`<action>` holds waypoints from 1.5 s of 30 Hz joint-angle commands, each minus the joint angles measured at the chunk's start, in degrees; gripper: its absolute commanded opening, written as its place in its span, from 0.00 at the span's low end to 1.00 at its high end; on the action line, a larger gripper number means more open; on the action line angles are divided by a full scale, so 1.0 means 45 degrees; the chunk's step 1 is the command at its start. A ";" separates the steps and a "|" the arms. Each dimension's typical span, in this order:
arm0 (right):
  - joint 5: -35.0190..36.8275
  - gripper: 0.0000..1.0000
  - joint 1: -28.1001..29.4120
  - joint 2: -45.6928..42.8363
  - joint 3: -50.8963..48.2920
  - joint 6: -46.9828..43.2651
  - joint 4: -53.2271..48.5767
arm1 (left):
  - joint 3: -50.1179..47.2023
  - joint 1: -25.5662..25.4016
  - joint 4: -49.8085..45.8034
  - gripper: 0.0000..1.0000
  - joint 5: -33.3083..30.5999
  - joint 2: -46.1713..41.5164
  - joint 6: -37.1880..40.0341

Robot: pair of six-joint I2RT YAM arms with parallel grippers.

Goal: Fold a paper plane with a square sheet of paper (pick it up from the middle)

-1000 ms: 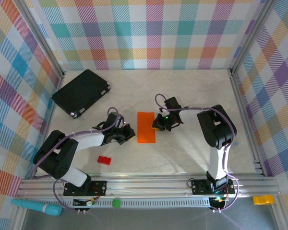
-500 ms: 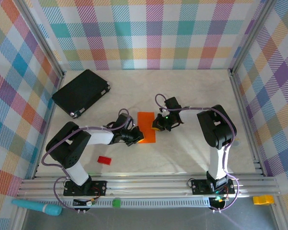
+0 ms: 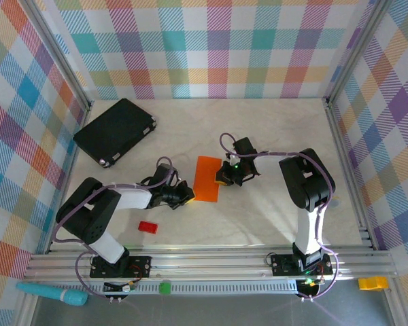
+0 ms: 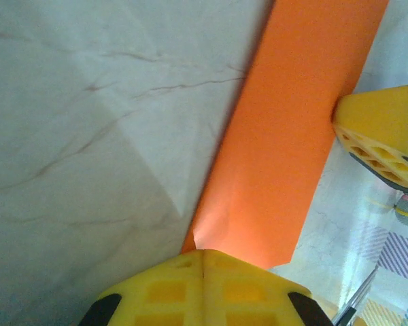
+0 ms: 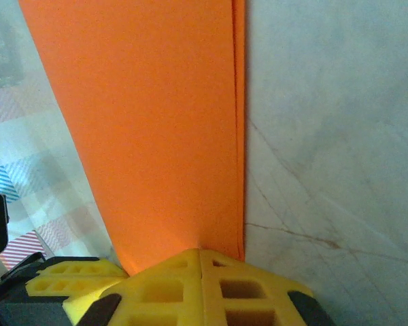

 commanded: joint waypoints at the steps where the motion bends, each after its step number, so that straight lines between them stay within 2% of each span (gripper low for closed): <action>1: 0.5250 0.05 -0.0151 0.2939 -0.1686 -0.0064 -0.3198 | -0.0210 0.0278 -0.2109 0.00 -0.0549 -0.0609 0.0431; 11: 0.5028 0.05 -0.0151 0.2461 -0.1233 -0.0249 -0.3549 | 0.0841 0.0428 -0.2552 0.00 -0.0874 -0.2142 0.0905; 17: 0.4062 0.06 -0.0150 0.1595 -0.0619 -0.1310 -0.3436 | 0.1500 0.0417 -0.1127 0.00 0.0113 -0.0787 0.0644; 21: 0.3171 0.07 -0.0150 0.0954 0.0150 -0.2546 -0.3375 | 0.2479 0.0403 -0.1056 0.00 0.0418 0.0128 0.0946; 25: 0.1717 0.11 -0.0141 0.0645 0.1277 -0.3675 -0.3700 | 0.3323 0.0424 -0.1446 0.08 0.0281 0.0851 0.1142; 29: 0.0565 0.19 -0.0151 -0.0095 0.2053 -0.3945 -0.3811 | 0.3994 0.0426 -0.1640 0.15 0.0027 0.1393 0.1326; 32: 0.0320 0.28 -0.0145 -0.1036 0.2218 -0.3380 -0.3606 | 0.4294 0.0428 -0.1384 0.19 0.0065 0.1794 0.1174; 34: 0.0623 0.32 -0.0166 -0.1724 0.2032 -0.2806 -0.3343 | 0.4430 0.0426 -0.1229 0.21 0.0065 0.1970 0.1021; 38: 0.1935 0.49 -0.0296 -0.3177 0.0763 -0.1600 -0.2530 | 0.4621 0.0426 -0.0960 0.26 0.0083 0.2274 0.0497; 41: 0.2659 0.58 -0.0487 -0.3880 -0.0135 -0.1278 -0.2411 | 0.4647 0.0427 -0.0745 0.27 0.0216 0.2566 0.0038; 45: 0.2630 0.73 -0.0707 -0.4753 -0.1498 -0.0863 -0.1456 | 0.4801 0.0435 -0.0560 0.29 0.0490 0.2843 -0.0171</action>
